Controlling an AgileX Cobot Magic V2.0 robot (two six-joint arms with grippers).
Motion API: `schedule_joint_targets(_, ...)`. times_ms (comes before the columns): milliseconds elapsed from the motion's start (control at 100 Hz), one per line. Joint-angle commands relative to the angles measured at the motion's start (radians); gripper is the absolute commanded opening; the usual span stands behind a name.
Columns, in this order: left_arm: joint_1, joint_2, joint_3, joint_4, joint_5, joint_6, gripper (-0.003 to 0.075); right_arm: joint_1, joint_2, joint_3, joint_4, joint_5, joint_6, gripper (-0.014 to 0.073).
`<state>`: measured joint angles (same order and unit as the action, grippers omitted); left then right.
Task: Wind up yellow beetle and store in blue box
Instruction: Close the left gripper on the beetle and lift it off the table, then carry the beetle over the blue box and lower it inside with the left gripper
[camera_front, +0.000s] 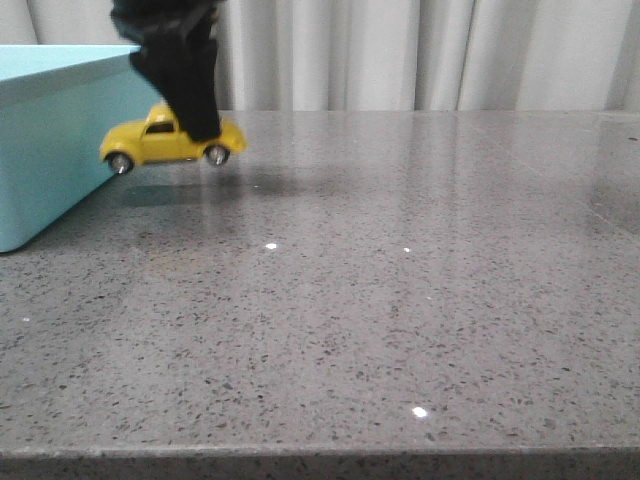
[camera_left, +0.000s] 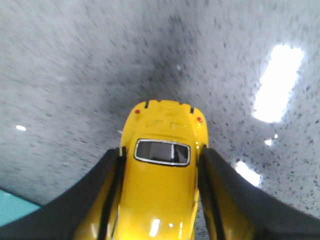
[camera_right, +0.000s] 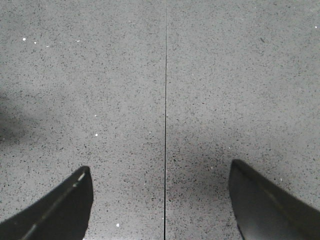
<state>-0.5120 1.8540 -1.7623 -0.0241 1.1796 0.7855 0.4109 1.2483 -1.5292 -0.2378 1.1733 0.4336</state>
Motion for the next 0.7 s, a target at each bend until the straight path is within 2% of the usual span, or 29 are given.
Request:
schedule_joint_targets(0, -0.011, -0.051, -0.106, -0.011, 0.010, -0.010, 0.0117, -0.001, -0.030, -0.022, -0.021, -0.054, -0.008, 0.0562)
schedule_joint_targets(160, -0.011, -0.051, -0.273, -0.010, 0.089, -0.041, 0.0117, -0.001, -0.030, -0.022, -0.021, -0.054, -0.008, 0.0562)
schedule_joint_targets(260, -0.007, -0.055, -0.359, 0.024, 0.089, -0.099, 0.0117, -0.001, -0.030, -0.022, -0.021, -0.058, -0.008, 0.0562)
schedule_joint_targets(450, 0.002, -0.078, -0.420, 0.212, 0.089, -0.234, 0.0117, -0.001, -0.030, -0.022, -0.021, -0.063, -0.008, 0.0562)
schedule_joint_targets(530, 0.037, -0.084, -0.420, 0.245, 0.089, -0.306, 0.0117, -0.001, -0.030, -0.022, -0.019, -0.067, -0.008, 0.0562)
schedule_joint_targets(690, 0.157, -0.086, -0.411, 0.215, 0.089, -0.424, 0.0117, -0.001, -0.030, -0.022, -0.019, -0.070, -0.008, 0.0562)
